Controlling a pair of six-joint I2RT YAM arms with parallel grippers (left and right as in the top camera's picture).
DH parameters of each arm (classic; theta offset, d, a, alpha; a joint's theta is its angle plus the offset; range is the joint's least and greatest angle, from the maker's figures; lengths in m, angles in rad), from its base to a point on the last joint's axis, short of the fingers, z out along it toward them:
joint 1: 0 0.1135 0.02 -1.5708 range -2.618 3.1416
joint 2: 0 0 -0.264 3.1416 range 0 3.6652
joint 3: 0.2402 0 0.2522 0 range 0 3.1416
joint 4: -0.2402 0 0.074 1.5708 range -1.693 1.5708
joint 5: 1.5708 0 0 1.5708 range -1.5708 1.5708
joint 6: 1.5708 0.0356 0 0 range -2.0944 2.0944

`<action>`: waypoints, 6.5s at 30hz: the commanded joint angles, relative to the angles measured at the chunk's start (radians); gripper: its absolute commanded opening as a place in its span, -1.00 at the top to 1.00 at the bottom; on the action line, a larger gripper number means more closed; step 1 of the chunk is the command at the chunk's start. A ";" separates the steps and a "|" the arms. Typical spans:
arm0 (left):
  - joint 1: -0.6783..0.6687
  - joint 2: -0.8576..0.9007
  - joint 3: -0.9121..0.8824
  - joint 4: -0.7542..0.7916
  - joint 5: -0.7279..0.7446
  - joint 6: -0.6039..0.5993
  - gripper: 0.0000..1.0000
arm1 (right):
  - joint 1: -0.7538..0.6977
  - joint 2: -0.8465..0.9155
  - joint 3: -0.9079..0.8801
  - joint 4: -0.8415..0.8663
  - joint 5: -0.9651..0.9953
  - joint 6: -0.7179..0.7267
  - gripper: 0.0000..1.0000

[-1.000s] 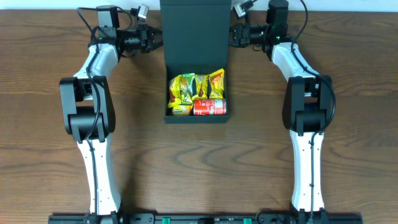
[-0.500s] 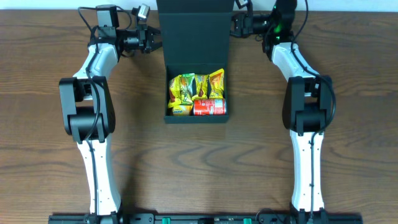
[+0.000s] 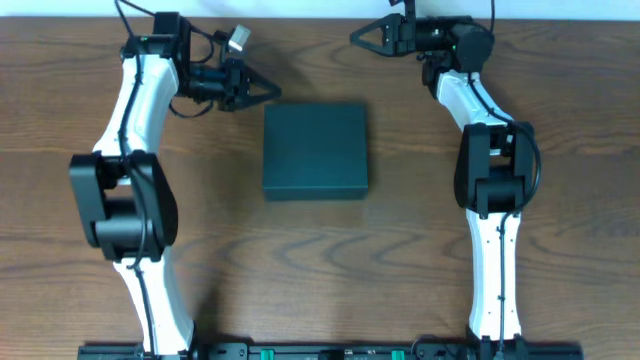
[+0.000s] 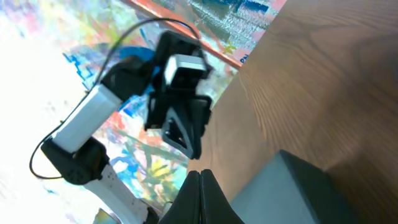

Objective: Pack container

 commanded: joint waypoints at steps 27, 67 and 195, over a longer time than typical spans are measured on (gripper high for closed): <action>-0.025 -0.194 0.003 0.103 -0.578 -0.271 0.88 | -0.089 -0.148 0.198 -1.637 0.564 -1.323 0.97; -0.057 -1.437 -0.451 -0.405 -0.757 -0.060 0.88 | 0.264 -1.814 -0.381 -3.101 1.553 -1.860 0.97; 0.021 -2.143 -1.718 0.350 -0.859 0.021 -0.91 | 0.047 -2.648 -2.045 -1.458 1.623 -2.116 -0.98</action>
